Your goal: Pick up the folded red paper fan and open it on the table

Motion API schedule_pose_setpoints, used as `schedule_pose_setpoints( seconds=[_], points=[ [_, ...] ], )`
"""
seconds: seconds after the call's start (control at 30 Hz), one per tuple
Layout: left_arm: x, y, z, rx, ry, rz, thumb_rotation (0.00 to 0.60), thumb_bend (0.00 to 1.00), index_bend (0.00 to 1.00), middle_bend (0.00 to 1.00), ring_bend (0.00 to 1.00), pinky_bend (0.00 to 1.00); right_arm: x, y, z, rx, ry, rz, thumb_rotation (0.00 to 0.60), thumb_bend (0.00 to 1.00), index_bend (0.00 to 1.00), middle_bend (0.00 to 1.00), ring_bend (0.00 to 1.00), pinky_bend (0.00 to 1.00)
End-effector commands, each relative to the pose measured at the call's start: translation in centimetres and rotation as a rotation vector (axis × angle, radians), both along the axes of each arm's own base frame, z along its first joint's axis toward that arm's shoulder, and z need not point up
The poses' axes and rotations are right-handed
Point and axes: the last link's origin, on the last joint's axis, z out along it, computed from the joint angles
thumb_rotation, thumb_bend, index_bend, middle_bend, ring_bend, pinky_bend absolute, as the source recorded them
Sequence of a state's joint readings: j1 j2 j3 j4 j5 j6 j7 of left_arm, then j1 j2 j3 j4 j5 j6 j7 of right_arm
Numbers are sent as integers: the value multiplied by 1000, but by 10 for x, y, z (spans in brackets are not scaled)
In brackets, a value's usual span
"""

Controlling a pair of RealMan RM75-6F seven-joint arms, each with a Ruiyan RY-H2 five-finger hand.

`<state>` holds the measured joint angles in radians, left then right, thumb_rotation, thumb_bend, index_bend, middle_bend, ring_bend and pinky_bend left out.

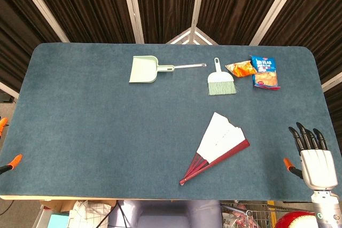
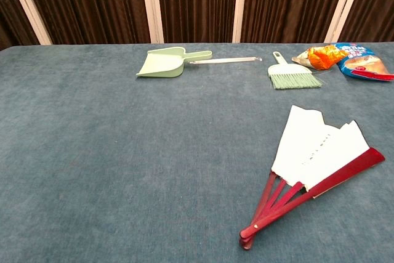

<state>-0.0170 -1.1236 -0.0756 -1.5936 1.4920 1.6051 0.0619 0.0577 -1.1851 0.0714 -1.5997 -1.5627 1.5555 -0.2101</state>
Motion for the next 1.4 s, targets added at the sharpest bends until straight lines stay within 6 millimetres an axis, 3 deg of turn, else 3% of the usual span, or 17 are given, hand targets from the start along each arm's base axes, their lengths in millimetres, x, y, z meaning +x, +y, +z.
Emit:
schedule_pose_setpoints(
  seconds=[0.03,0.57,0.87,1.0,1.17,1.4],
  points=[
    [0,-1,0,0,0,-2,600,247,50,26,0,100,0,0,-1,6,0,0,600,235,141,109,164,125],
    [0,-4,0,-6,1,-3,600,247,64,25,0,100,3,2,-2,25,-20,20,600,235,143,109,164,125],
    [3,-8,0,-1,-1,-22,600,247,70,25,0,100,17,6,-17,135,-69,109,600,235,261,109,164,125],
    [2,-5,0,-3,-6,-14,600,248,70,25,0,99,28,8,-40,230,-81,207,600,236,299,109,164,125],
    [1,-4,2,-2,-13,-8,600,248,69,25,0,100,40,9,-84,338,-43,309,600,235,331,109,173,125],
    [-1,-3,2,-2,-17,3,600,247,69,25,0,100,48,2,-113,370,-77,387,600,235,366,109,179,125]
  ],
)
